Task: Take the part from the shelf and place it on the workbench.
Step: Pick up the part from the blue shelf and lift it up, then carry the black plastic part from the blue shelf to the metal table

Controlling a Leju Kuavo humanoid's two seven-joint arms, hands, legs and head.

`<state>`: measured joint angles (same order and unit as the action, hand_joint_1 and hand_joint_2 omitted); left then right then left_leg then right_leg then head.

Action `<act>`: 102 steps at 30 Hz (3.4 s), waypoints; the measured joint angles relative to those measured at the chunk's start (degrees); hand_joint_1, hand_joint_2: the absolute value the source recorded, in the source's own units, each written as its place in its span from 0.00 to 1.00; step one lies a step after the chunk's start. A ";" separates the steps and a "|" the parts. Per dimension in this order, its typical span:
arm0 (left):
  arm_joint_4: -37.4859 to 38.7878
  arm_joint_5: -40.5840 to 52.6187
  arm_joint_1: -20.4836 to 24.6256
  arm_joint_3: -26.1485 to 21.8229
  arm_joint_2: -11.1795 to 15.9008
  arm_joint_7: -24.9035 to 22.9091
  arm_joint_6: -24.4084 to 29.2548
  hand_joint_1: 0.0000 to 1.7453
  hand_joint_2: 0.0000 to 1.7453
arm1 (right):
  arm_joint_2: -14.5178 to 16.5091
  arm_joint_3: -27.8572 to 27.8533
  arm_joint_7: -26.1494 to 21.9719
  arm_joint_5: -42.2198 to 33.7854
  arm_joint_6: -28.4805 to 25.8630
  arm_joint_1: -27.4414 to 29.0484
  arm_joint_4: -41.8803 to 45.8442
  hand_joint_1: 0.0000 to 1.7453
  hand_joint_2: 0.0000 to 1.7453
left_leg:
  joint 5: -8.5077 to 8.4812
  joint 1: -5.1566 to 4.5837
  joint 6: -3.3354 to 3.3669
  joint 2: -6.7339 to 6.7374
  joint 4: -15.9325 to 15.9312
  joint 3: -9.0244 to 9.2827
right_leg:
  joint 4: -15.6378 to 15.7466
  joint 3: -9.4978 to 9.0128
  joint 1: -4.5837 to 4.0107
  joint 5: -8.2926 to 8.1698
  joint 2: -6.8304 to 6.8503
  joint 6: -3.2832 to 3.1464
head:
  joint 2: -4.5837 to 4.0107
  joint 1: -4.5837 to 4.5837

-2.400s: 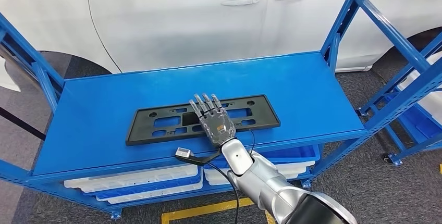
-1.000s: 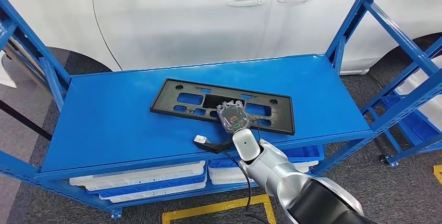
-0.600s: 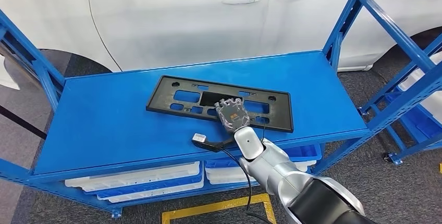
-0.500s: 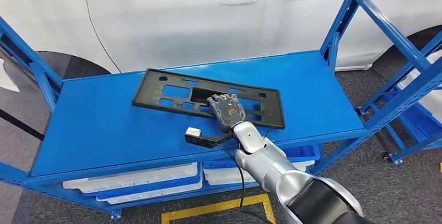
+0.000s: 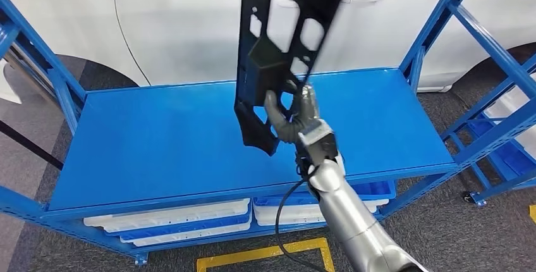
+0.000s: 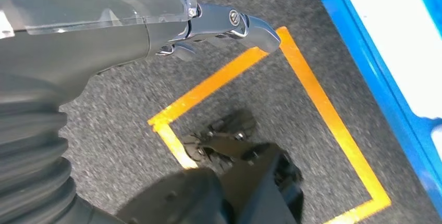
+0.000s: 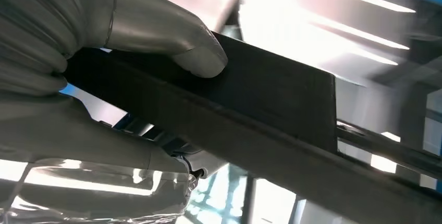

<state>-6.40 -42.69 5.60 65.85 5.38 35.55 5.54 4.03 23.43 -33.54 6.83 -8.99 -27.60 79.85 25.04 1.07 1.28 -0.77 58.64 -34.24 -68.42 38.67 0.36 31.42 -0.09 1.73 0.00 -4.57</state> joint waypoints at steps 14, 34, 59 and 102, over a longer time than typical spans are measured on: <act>0.02 0.04 0.01 -1.60 0.63 -1.05 -0.50 0.00 1.00 | -8.79 5.87 2.59 -33.57 39.58 10.41 28.43 1.00 1.00 | 4.51 -0.34 -2.03 0.29 4.38 -0.97 | 10.41 -3.53 0.05 -7.23 0.33 -2.86 | 0.00 -0.02; 0.03 0.09 0.13 -3.60 2.69 -3.32 3.42 0.00 1.00 | -15.33 8.26 2.26 -40.59 38.51 9.77 23.58 1.00 1.00 | -0.26 -0.88 0.86 0.64 -0.29 -0.03 | -6.01 2.71 0.45 0.59 0.16 0.71 | 0.00 0.00; 0.35 0.09 -0.17 -0.87 2.28 -11.16 1.58 0.00 1.00 | -14.21 5.71 -0.59 -34.83 38.82 16.09 24.92 1.00 1.00 | 4.13 -0.83 -0.27 0.50 -1.51 6.33 | 9.55 0.11 -0.17 -10.46 0.38 -0.74 | 0.00 0.01; 0.76 -2.47 -1.28 -1.64 -0.12 -15.59 0.26 0.00 1.00 | -10.41 -5.99 -5.85 -23.24 51.80 32.00 27.31 1.00 1.00 | -0.87 -0.66 -1.42 1.04 -0.42 -0.26 | 10.02 -9.30 0.35 -2.04 0.04 -0.66 | 0.00 -0.01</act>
<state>-5.65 -45.16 4.32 64.21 5.27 19.96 5.79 -6.38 17.44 -39.39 -16.42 42.80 4.41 107.15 24.17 0.41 -0.14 0.26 58.22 -34.51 -58.40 29.38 0.71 29.38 -0.05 1.08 0.00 -4.58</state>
